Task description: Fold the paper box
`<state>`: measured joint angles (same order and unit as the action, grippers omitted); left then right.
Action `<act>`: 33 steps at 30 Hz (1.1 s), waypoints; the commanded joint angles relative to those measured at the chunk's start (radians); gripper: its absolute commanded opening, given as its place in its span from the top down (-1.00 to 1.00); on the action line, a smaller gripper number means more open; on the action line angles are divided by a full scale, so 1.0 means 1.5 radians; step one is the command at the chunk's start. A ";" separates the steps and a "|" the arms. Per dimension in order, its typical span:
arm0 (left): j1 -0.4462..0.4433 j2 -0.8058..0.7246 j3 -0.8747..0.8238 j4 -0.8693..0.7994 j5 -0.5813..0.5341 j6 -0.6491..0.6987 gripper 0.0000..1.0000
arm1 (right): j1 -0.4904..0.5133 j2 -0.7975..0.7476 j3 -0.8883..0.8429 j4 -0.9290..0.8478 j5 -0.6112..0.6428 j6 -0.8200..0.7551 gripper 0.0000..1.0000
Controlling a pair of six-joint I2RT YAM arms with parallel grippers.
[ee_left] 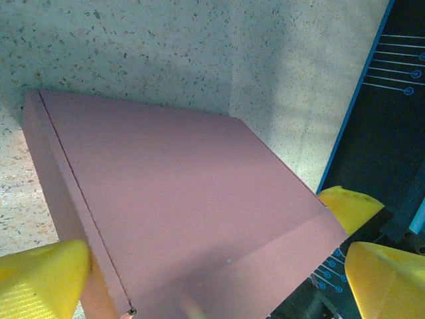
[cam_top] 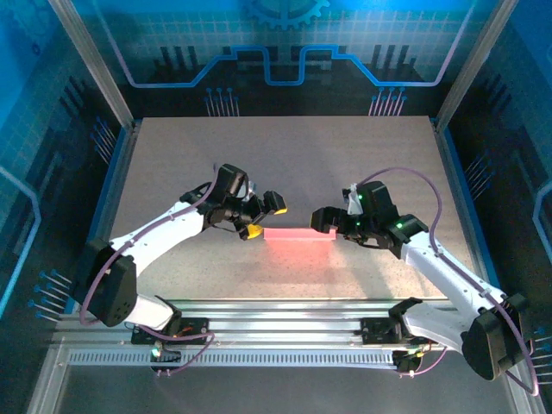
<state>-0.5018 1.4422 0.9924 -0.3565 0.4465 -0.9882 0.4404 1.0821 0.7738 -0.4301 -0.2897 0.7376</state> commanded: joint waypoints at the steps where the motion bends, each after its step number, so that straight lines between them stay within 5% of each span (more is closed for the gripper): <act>1: -0.002 0.018 0.020 0.011 0.039 0.013 -0.99 | 0.018 0.012 -0.002 0.036 -0.037 0.009 -1.00; 33: 0.005 -0.016 0.041 -0.001 0.058 0.000 -0.99 | 0.028 -0.011 0.034 0.010 -0.038 0.013 -1.00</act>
<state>-0.4908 1.4555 1.0149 -0.3885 0.4473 -0.9699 0.4538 1.0729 0.7807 -0.4297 -0.2913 0.7391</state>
